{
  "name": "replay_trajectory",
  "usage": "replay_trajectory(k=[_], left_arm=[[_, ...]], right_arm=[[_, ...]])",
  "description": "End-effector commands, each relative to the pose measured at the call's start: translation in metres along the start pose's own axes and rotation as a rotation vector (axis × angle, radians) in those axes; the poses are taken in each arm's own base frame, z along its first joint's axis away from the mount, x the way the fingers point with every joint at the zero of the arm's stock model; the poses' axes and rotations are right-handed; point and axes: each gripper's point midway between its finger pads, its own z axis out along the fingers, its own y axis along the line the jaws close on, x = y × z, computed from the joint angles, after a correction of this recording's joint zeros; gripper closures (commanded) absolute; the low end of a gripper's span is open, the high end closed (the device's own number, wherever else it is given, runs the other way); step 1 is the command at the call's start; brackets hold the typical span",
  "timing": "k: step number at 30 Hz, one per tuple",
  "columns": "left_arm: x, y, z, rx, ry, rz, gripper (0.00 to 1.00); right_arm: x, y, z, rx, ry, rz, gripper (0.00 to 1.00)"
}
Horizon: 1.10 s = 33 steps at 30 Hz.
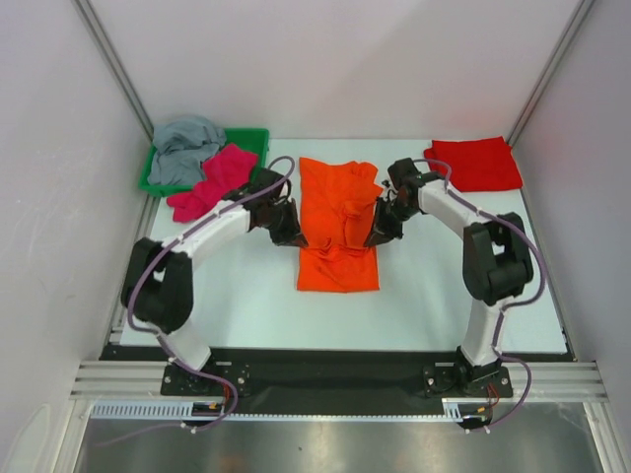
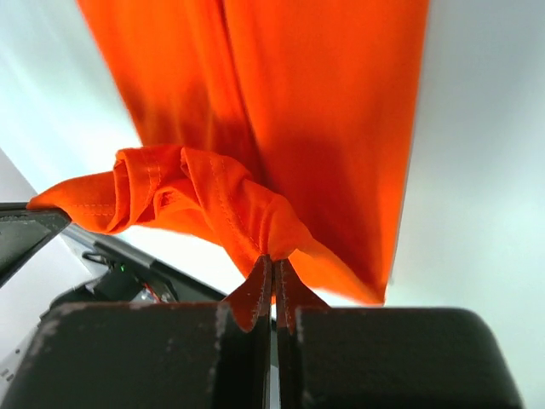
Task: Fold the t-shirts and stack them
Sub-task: Fold the tshirt
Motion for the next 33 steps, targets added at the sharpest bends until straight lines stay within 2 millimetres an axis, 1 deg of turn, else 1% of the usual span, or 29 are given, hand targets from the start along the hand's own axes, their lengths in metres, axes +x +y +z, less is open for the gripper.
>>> replay_trajectory(k=[1,2,3,4,5,6,8,9,11,12,13,15,16,18,23,25,27,28,29,32,33], left_arm=[[-0.026,-0.001,0.002,0.02,0.017,0.069,1.0],[-0.028,0.003,0.01,0.009,0.033,0.066,1.0],[-0.032,0.002,0.011,0.016,0.033,0.069,1.0],[-0.04,0.0,0.01,0.024,0.022,0.067,1.0],[-0.041,0.003,0.017,0.016,0.031,0.064,1.0],[-0.044,0.003,0.018,0.017,0.031,0.063,1.0],[-0.053,0.005,0.022,0.016,0.033,0.06,1.0],[-0.055,0.006,0.023,0.015,0.034,0.058,1.0],[-0.063,0.003,0.022,0.028,0.022,0.062,1.0],[-0.064,0.005,0.027,0.027,0.034,0.058,1.0],[-0.068,0.001,0.027,0.037,0.028,0.065,1.0],[-0.07,0.0,0.032,0.043,0.037,0.068,1.0],[-0.075,-0.002,0.032,0.05,0.028,0.068,1.0],[-0.077,-0.002,0.035,0.049,0.029,0.072,1.0],[-0.086,0.007,0.045,0.032,0.035,0.049,1.0],[-0.09,0.009,0.046,0.024,0.025,0.046,0.99],[-0.091,0.013,0.05,0.014,0.03,0.042,0.97],[-0.094,0.015,0.051,0.012,0.027,0.038,0.94],[-0.093,0.017,0.054,0.01,0.035,0.033,0.89],[-0.1,0.015,0.057,0.02,0.025,0.043,0.79],[-0.1,0.017,0.06,0.017,0.032,0.039,0.77]], right_arm=[[-0.023,0.002,0.002,-0.011,0.007,-0.033,1.0],[-0.027,0.0,0.005,-0.006,0.01,-0.028,1.0],[-0.031,-0.004,0.011,0.001,0.023,-0.015,1.0],[-0.038,-0.001,0.01,-0.008,0.018,-0.017,1.0],[-0.041,-0.002,0.011,-0.008,0.016,-0.013,1.0],[-0.045,-0.006,0.015,-0.003,0.021,0.0,1.0],[-0.054,-0.002,0.012,-0.012,0.01,-0.004,1.0],[-0.056,-0.005,0.015,-0.009,0.016,0.004,1.0],[-0.065,-0.002,0.012,-0.017,0.001,0.002,1.0],[-0.067,-0.005,0.016,-0.015,0.008,0.011,1.0],[-0.069,-0.005,0.016,-0.02,0.011,0.014,1.0],[-0.075,-0.003,0.016,-0.023,0.002,0.016,1.0],[-0.076,-0.006,0.02,-0.02,0.008,0.023,1.0],[-0.082,-0.004,0.021,-0.027,0.0,0.021,1.0],[-0.091,-0.007,0.027,-0.022,-0.005,0.027,1.0],[-0.093,-0.009,0.028,-0.024,-0.005,0.032,1.0],[-0.096,-0.011,0.031,-0.025,-0.004,0.028,0.97],[-0.099,-0.01,0.03,-0.026,-0.011,0.024,0.96],[-0.101,-0.01,0.03,-0.027,-0.013,0.02,0.96],[-0.109,-0.013,0.032,-0.022,-0.023,0.023,0.93],[-0.112,-0.017,0.034,-0.024,-0.022,0.033,0.91]])
